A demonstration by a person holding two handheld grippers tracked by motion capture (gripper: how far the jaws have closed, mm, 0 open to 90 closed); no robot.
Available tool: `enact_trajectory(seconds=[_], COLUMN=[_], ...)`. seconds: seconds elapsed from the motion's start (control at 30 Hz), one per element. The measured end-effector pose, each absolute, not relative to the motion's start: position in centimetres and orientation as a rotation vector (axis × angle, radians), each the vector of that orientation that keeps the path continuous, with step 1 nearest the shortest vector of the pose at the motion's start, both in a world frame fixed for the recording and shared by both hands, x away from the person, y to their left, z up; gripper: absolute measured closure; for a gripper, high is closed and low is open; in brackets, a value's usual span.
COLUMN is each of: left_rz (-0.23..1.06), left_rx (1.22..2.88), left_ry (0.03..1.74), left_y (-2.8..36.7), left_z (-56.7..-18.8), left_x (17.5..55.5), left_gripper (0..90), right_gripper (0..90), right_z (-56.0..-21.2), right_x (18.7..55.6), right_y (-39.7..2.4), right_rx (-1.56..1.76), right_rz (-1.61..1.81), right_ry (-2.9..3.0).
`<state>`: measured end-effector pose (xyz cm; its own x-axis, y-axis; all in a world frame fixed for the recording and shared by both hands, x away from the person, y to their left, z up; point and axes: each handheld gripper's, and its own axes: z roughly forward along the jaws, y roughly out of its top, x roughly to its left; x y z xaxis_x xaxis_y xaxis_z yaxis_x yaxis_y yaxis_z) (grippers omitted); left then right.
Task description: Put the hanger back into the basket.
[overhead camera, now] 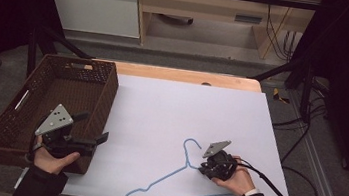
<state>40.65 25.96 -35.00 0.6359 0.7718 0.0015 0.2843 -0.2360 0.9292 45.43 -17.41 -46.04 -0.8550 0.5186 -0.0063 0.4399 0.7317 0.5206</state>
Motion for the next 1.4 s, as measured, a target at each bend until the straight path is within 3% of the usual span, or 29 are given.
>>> enact_trajectory(seconds=[0.3, 1.4], left_rz=[0.573, 0.539], left_rx=[1.819, 1.893], left_ry=[0.847, 0.778], left_y=[25.7, 22.7], left_z=[-35.1, -35.4], left_x=[40.7, 40.2], left_gripper=[6.2, 6.9], right_gripper=[84.0, 87.7], right_z=[-46.1, -44.9], right_x=[45.6, 45.5], right_y=[-17.5, -18.0], right_rx=[0.727, 0.547], right_rz=[0.773, 0.866], right_ry=[2.813, 2.821])
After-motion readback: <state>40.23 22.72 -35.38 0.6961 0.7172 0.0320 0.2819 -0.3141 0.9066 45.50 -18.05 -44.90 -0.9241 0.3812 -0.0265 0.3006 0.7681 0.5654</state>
